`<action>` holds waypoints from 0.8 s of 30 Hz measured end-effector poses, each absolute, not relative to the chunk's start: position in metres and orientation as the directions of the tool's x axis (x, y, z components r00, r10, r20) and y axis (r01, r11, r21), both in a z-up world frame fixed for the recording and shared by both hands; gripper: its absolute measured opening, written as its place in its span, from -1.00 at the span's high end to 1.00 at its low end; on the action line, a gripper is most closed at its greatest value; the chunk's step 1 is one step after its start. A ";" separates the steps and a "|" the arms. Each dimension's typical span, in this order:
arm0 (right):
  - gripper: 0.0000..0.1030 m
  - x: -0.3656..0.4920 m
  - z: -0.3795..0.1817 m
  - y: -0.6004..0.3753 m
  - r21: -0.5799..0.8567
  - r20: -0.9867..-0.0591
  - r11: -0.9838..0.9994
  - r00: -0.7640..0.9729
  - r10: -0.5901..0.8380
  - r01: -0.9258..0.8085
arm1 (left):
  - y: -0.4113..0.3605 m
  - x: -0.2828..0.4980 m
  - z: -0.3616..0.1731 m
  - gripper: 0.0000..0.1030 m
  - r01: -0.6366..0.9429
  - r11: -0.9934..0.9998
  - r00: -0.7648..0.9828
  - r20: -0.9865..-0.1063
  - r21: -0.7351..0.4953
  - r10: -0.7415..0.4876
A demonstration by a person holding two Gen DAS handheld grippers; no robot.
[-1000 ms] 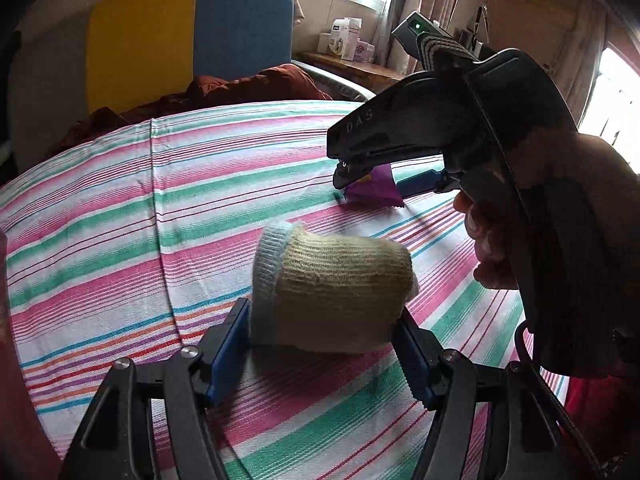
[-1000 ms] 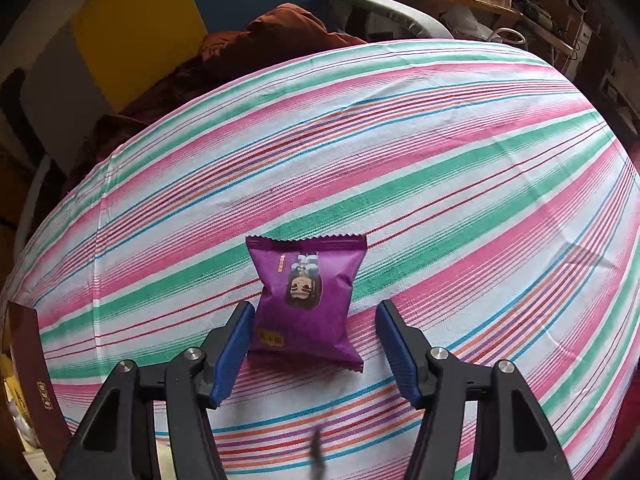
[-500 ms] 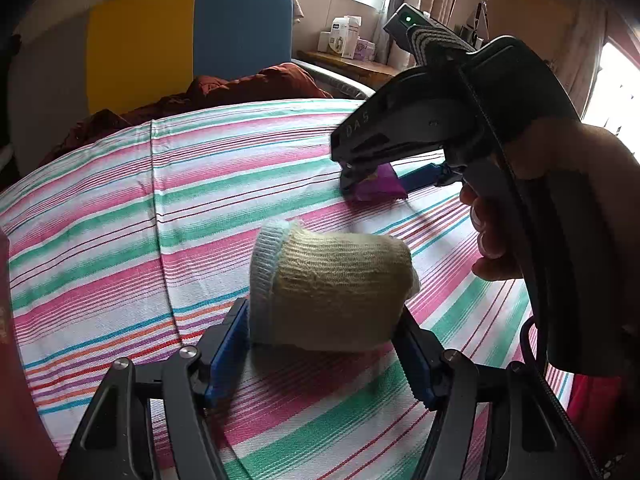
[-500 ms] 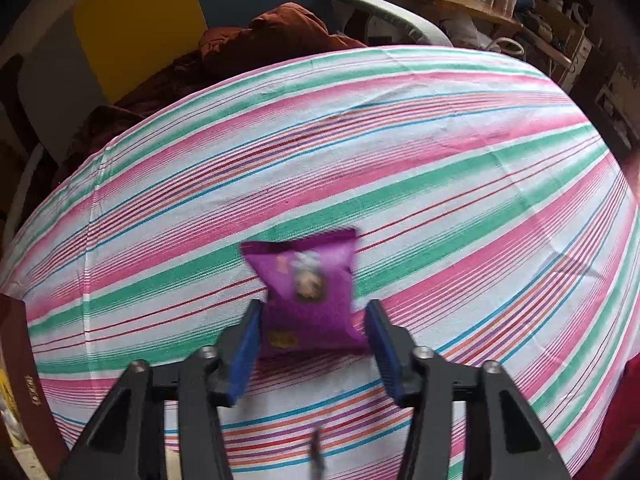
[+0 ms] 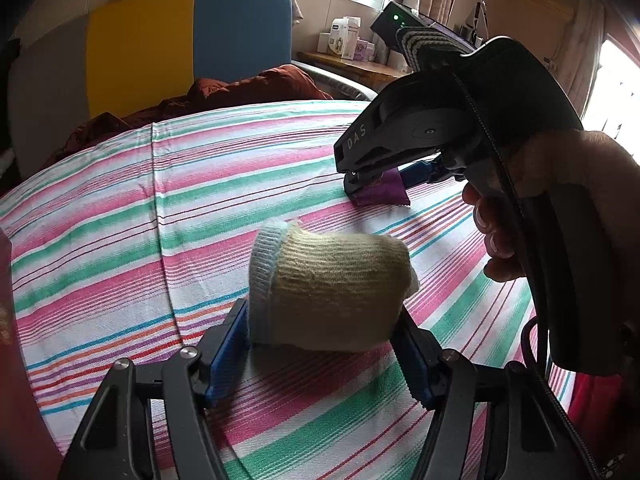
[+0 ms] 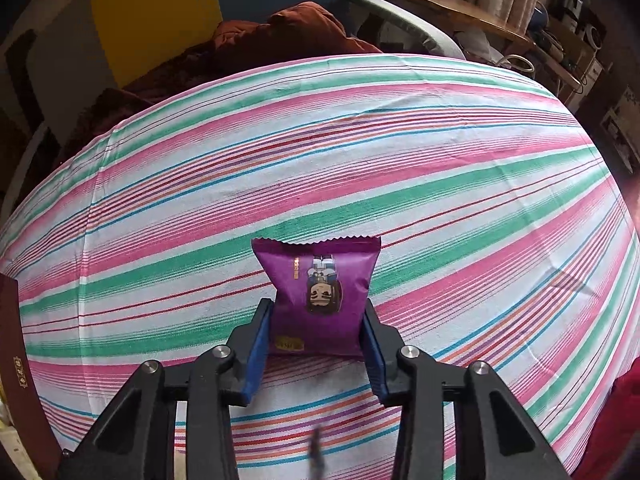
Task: Organize objects
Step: 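Grasp the cream knit sock with the left gripper while the right gripper grasps the purple packet, then carry the sock and purple packet over the gold tray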
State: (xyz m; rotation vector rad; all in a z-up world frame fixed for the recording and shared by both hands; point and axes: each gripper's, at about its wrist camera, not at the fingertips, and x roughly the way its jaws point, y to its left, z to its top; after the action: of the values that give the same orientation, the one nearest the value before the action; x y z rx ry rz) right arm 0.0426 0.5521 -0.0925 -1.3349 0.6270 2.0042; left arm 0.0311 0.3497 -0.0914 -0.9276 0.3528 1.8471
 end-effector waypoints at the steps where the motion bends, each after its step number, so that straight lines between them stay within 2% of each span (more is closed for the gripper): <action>1: 0.20 0.044 -0.091 0.550 0.049 -0.928 -0.683 -0.286 0.238 -0.728 | 0.350 0.031 -0.091 -0.30 -0.873 -0.461 -0.210 -0.731 -0.158 0.649; 4: 0.20 0.036 -0.093 0.550 0.104 -0.923 -0.706 -0.333 0.195 -0.701 | 0.351 0.030 -0.090 -0.25 -0.871 -0.468 -0.218 -0.732 -0.153 0.645; 13: 0.20 0.029 -0.080 0.508 0.139 -0.922 -0.788 -0.369 0.118 -0.599 | 0.339 0.035 -0.081 -0.21 -0.852 -0.515 -0.276 -0.754 -0.095 0.596; 19: 0.20 0.020 -0.085 0.492 0.120 -0.923 -0.847 -0.373 0.097 -0.518 | 0.321 0.042 -0.068 -0.19 -0.837 -0.543 -0.313 -0.754 -0.069 0.577; 24: 0.20 0.021 -0.085 0.481 0.101 -0.924 -0.873 -0.370 0.095 -0.477 | 0.300 0.045 -0.043 -0.19 -0.824 -0.565 -0.361 -0.719 -0.054 0.595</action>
State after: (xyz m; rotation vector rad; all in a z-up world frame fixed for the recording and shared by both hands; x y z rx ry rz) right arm 0.0214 0.4813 -0.0845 -1.5082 0.5073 2.2868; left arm 0.0450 0.3002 -0.0429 -0.8880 0.3982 2.0112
